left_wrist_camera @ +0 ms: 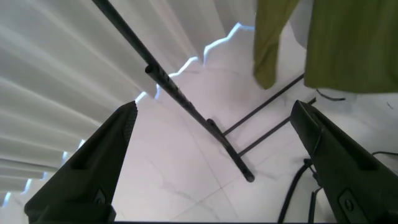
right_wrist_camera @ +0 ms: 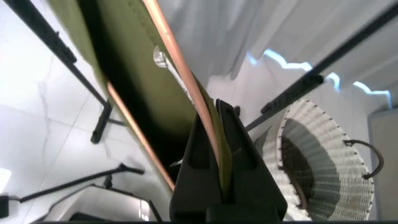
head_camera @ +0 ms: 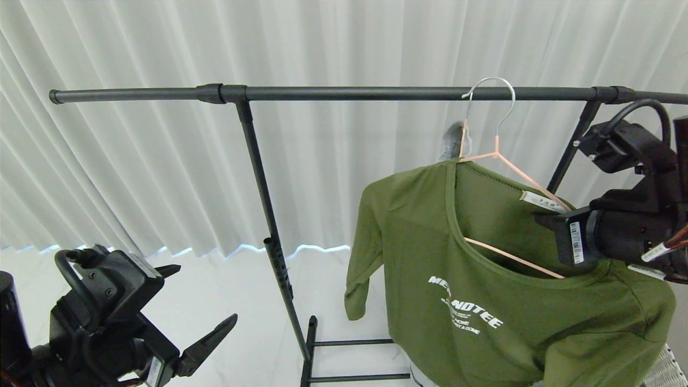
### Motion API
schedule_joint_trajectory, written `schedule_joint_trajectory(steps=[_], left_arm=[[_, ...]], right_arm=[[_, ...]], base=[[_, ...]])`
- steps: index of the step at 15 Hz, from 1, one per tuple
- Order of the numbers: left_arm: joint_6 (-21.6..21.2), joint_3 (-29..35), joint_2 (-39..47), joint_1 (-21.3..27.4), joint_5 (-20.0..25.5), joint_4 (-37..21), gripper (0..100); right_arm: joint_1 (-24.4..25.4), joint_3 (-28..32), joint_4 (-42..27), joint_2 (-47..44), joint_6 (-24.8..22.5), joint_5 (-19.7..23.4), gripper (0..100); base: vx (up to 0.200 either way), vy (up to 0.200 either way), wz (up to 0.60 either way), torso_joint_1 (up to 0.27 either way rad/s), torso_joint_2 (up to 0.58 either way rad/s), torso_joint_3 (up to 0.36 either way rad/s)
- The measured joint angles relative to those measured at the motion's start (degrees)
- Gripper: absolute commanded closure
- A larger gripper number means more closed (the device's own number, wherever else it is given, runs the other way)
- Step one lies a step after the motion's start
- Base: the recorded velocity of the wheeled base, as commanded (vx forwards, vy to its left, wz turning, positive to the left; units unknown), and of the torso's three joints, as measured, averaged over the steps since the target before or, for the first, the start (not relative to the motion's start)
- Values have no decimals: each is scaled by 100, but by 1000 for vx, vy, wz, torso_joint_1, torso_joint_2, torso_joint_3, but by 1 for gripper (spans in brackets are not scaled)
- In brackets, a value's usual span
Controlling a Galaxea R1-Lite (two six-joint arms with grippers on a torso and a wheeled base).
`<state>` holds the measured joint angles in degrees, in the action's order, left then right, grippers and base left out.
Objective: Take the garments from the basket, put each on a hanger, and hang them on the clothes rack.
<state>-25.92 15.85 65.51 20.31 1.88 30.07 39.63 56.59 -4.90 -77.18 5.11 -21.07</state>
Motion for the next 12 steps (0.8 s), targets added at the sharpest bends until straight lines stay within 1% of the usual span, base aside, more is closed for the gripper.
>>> schedule_joint_trajectory(steps=[2, 5, 8, 11, 12], left_arm=[[-2, -2, -5, 0, -5, -5, 0], [-5, -9, -5, 0, 0, -5, 0], [-5, -12, -5, 9, 4, -2, 0], [2, -6, -5, 5, 0, -7, 0], [6, -2, -5, 5, -2, -5, 0]], right_arm=[[13, 18, 17, -44, 0, 0, 100], [13, 44, 63, -112, 0, -156, 100], [0, 223, 85, -286, 24, -397, 100], [13, 499, 452, -610, 46, -701, 100], [9, 575, 530, -717, 44, -778, 100]], base=[[0, 200, 0, -5, -2, 2], [0, 0, 0, 0, 0, 0], [0, 0, 0, 0, 0, 0], [0, 0, 0, 0, 0, 0], [200, 0, 0, 2, 2, 2]])
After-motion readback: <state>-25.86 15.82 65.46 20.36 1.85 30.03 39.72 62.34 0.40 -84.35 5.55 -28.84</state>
